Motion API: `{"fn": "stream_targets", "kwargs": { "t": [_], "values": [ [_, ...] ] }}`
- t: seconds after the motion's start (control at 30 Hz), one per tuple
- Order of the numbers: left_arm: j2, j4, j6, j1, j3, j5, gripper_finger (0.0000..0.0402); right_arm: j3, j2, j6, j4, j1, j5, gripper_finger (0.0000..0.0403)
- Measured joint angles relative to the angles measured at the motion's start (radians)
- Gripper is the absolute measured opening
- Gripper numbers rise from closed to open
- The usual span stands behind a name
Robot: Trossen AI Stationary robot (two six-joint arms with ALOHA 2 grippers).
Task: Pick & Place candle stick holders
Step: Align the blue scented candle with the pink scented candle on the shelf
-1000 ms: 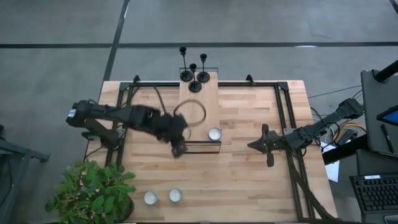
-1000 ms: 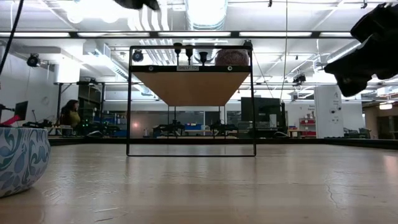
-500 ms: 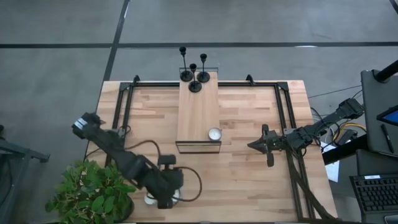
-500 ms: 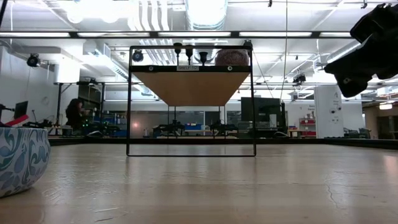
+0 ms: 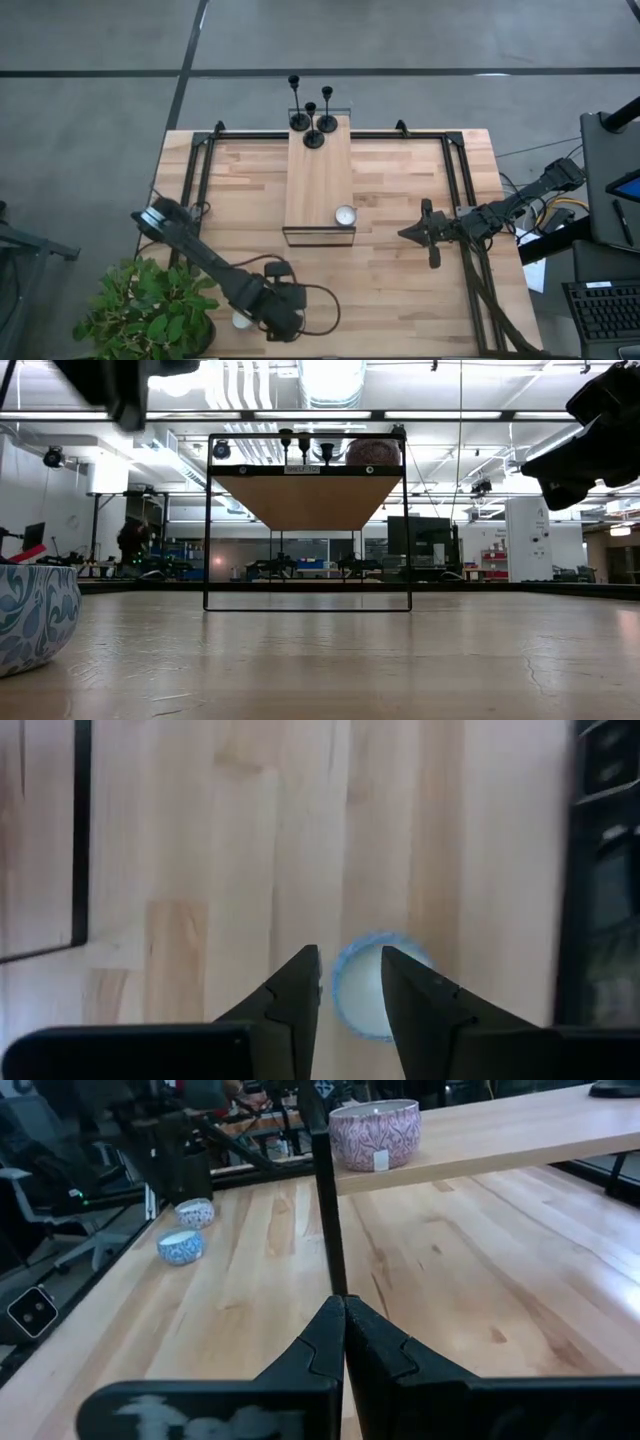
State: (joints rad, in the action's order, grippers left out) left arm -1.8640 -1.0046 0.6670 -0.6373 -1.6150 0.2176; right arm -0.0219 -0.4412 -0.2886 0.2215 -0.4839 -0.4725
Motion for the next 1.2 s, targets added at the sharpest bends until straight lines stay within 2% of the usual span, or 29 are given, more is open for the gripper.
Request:
{"fn": "stream_targets", "kwargs": {
  "t": [0.3,0.57,1.2],
  "values": [
    [-0.078,-0.096,-0.005,-0.001,0.0,-0.045,0.0108,0.0,0.0,-0.028,0.001,0.0,0.0,0.0008],
    [-0.118,-0.095,-0.041,0.0,0.0,-0.103,0.0108,0.0,0.0,-0.052,0.0,0.0,0.0,0.0008],
    [-0.127,-0.032,-0.034,0.001,0.087,-0.103,0.0108,0.0,0.0,-0.05,0.0,0.0,0.0,0.0008]
  ]
}}
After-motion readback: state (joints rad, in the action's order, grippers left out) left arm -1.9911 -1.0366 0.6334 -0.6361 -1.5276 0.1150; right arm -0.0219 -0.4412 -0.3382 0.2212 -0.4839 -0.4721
